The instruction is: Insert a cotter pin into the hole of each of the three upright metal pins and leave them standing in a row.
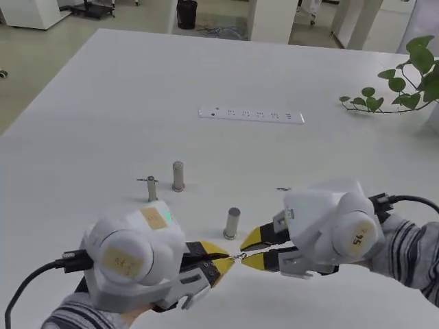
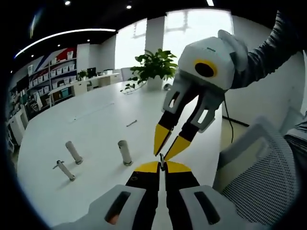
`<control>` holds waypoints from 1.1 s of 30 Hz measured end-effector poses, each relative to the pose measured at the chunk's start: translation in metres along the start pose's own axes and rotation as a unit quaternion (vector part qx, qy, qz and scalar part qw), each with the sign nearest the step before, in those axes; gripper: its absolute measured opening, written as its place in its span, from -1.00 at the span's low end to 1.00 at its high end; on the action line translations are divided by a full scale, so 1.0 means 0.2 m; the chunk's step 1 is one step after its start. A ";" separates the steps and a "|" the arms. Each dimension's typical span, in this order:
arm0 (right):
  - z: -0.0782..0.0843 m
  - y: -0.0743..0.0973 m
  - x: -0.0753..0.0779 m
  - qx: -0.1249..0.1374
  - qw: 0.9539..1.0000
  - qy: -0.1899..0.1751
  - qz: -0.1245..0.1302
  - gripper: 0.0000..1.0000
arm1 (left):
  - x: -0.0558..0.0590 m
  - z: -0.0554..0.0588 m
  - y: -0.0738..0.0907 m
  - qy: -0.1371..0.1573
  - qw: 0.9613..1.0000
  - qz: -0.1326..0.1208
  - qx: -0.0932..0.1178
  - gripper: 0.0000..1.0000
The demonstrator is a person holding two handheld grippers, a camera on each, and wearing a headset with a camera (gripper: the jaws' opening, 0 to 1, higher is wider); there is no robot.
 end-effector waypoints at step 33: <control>-0.01 0.01 -0.02 -0.005 0.999 0.044 0.006 -1.00 | -0.02 0.03 0.01 -0.013 1.000 -0.003 0.002 -0.98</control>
Point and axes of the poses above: the centre of the closed fingertips' face, and the gripper's own axes: y roughly backward along the fingers, x roughly to its right, z roughly out of its underside, the point moved 1 cm from there along y, roughly backward along the fingers, and after that the axes turned 3 degrees about z, right-handed, at the moved point
